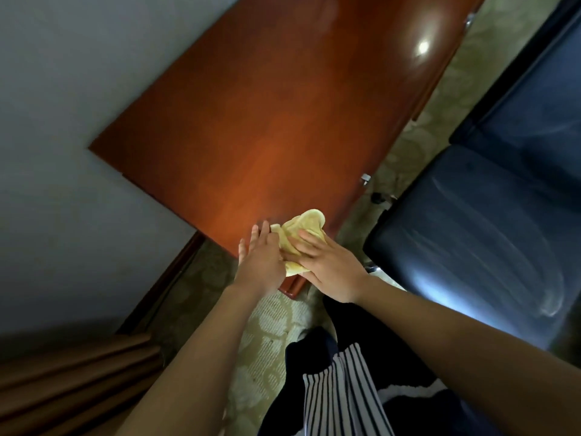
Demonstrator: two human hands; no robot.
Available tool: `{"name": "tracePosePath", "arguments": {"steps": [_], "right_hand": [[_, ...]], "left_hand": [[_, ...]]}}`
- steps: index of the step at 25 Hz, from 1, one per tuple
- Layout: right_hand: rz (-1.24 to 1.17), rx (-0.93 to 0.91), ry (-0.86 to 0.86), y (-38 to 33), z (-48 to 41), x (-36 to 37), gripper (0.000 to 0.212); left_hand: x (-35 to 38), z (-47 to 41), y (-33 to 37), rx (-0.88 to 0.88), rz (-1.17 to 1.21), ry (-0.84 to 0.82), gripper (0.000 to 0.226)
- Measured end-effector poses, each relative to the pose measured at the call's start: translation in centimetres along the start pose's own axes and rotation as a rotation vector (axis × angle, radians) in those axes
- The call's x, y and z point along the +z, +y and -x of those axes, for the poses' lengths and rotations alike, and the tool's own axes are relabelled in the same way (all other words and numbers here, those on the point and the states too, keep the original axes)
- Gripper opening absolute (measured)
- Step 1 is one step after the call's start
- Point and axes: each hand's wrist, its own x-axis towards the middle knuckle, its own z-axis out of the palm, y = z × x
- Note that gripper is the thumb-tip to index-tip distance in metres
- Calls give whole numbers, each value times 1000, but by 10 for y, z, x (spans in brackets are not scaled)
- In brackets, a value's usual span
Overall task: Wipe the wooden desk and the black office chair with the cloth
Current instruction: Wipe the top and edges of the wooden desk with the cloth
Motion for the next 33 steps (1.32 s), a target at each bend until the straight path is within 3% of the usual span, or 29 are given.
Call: {"name": "tracePosePath", "arguments": {"steps": [8,10,20,24,29,33], "right_hand": [[30,41,-2,91,-6,-34,48],[23,129,-9,152,-13,-55,48],[-4,254,-13,276,-40,-103,49],[-130,443,2,316,-49,-121,49],[-432,747,95,309,-69,-131,48],[-353,787,57,248,-72,-109,49]], "left_hand": [[-22,-44,44,109,-90,-53,65],[-34,-94,85,150,-100,-77,66],[-55,-169,147,199,-115,-113,63],[-51,-180,154,195,-126,-117,64],[-49,-178,143,194,-76,-26,62],[-51,-164,117,179,-35,131,56]]}}
